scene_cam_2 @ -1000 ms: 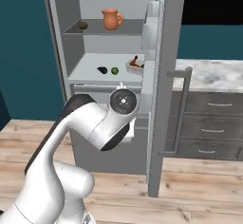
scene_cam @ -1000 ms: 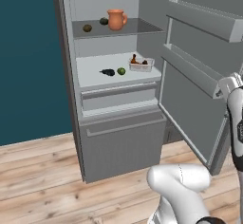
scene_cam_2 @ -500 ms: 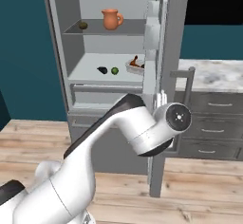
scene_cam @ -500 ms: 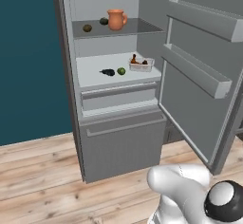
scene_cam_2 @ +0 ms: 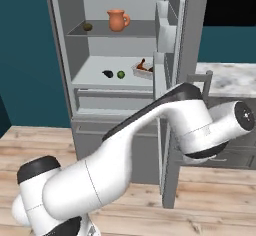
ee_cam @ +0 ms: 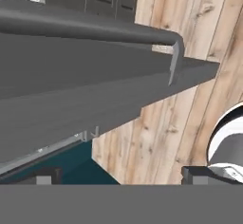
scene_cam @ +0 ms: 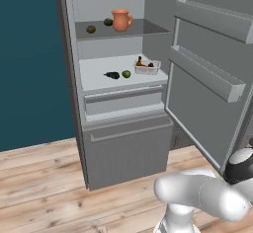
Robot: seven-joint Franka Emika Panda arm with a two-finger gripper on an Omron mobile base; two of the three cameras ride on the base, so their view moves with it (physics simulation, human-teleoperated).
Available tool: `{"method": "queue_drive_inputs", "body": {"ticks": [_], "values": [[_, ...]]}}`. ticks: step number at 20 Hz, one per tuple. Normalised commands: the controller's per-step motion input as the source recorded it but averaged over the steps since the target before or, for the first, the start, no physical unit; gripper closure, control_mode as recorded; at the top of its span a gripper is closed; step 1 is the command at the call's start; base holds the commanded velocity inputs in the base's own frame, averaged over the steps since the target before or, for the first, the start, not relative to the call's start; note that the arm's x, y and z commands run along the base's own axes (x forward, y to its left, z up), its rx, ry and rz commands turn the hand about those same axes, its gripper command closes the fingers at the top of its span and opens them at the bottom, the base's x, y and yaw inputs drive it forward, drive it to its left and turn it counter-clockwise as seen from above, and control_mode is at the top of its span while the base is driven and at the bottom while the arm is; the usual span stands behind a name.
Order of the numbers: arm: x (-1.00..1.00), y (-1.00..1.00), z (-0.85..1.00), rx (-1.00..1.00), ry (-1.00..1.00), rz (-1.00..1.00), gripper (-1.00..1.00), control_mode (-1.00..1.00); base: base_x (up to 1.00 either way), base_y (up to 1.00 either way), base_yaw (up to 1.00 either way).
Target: Place the tupperware on the second highest shelf of the fridge. Make space for the tupperware among the existing items by rearranging them on the shelves if needed. Close the fridge door when finished.
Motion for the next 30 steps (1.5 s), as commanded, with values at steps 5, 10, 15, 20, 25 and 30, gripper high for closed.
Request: {"method": "queue_drive_inputs", "body": {"ticks": [5,10,15,20,25,30], "values": [[-0.99,-0.69,-0.30,0.03,-0.44,0.00,-1.00,-1.00,0.00,0.00,0.00],[-0.24,-0.11,-0.96,0.01,-0.58,0.00,-1.00,-1.00,0.00,0.00,0.00],[0.24,0.00,-0.69,0.03,-0.39,0.00,-1.00,-1.00,0.00,0.00,0.00],[0.34,-0.09,-0.01,0.01,0.00,0.00,-1.00,-1.00,0.00,0.00,0.00],[0.50,-0.24,0.21,0.00,0.18,0.00,-1.00,-1.00,0.00,0.00,0.00],[0.65,-0.15,0.03,0.00,0.10,0.00,-1.00,-1.00,0.00,0.00,0.00]]}}
